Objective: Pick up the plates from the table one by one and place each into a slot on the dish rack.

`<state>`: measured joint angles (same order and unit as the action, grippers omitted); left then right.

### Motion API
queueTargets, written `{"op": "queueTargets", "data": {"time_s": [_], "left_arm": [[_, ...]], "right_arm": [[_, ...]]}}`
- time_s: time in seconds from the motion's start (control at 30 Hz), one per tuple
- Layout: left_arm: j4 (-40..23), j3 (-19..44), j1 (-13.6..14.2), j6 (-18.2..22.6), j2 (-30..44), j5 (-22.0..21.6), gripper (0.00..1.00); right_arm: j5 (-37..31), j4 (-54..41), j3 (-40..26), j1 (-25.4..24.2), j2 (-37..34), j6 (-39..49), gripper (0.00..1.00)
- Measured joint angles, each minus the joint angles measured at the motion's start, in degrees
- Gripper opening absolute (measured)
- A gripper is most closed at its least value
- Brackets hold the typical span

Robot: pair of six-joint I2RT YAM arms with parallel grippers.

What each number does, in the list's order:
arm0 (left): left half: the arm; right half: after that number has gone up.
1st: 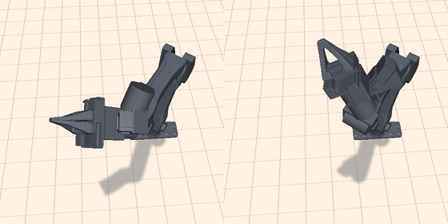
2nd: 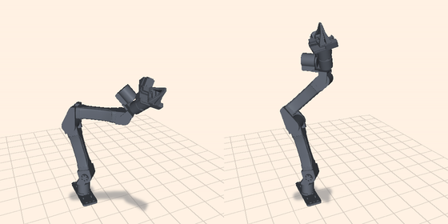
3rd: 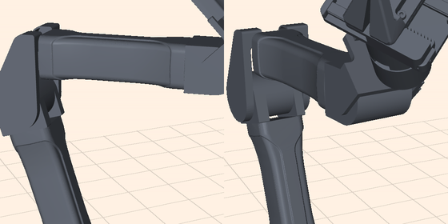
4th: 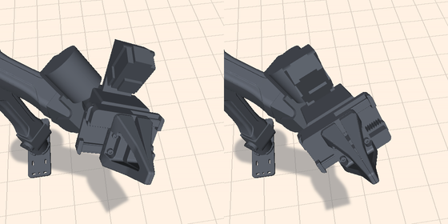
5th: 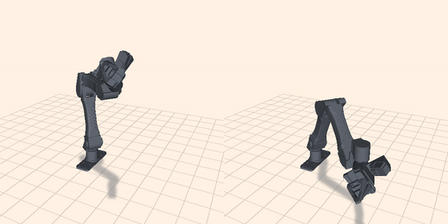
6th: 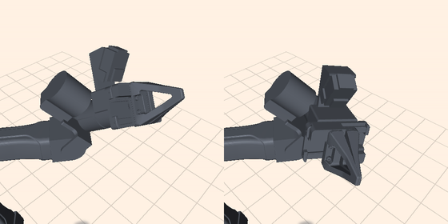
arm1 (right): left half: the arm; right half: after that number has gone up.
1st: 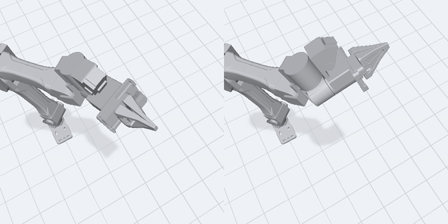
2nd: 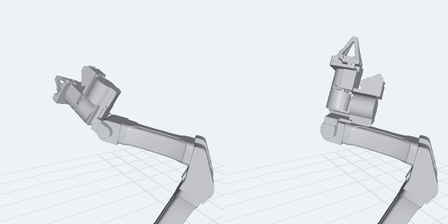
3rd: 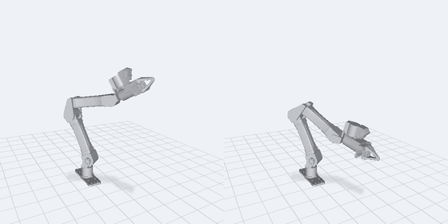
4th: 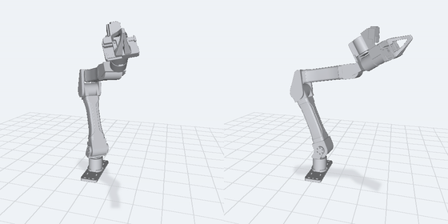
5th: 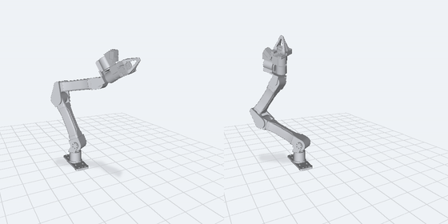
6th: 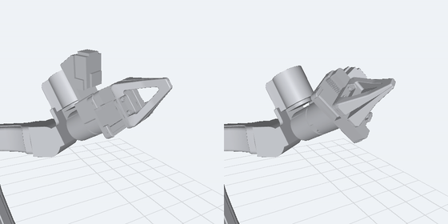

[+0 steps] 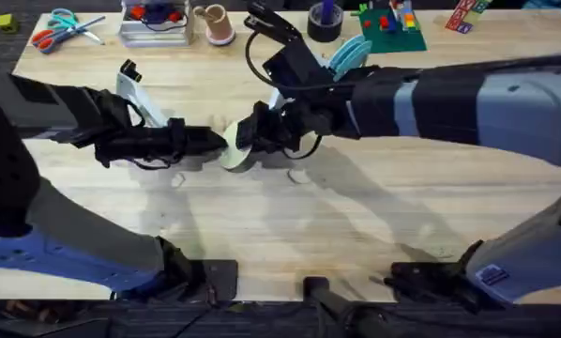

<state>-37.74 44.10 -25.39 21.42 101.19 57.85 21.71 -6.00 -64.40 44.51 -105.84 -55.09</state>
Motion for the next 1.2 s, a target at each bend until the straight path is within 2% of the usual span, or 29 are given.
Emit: {"op": "queueTargets", "data": {"time_s": [0.23,0.47,0.8,0.97,1.07,1.2], "left_arm": [[-0.8,0.4,0.0,0.0,0.0,-0.1,0.041],[-6.1,4.1,0.2,0.1,-1.3,-2.4,0.041],[-12.5,11.6,0.3,0.1,-14.8,-5.6,0.041],[-17.2,13.7,0.5,0.0,-20.5,-8.9,0.041],[-18.9,15.3,1.4,0.0,-23.5,-11.3,0.041],[-20.4,17.2,4.4,-0.9,-27.1,-14.9,0.04]], "right_arm": [[0.0,0.0,0.0,-0.1,0.0,1.0,0.032],[-0.1,-2.3,0.0,-1.9,1.4,3.4,0.032],[-5.4,-12.4,0.0,-8.0,10.0,7.3,0.032],[-9.9,-19.0,-0.2,-10.0,15.7,9.4,0.032],[-13.1,-25.4,-1.6,-10.9,18.3,11.1,0.032],[-17.5,-35.5,-7.0,-11.6,19.6,13.5,0.032]]}}
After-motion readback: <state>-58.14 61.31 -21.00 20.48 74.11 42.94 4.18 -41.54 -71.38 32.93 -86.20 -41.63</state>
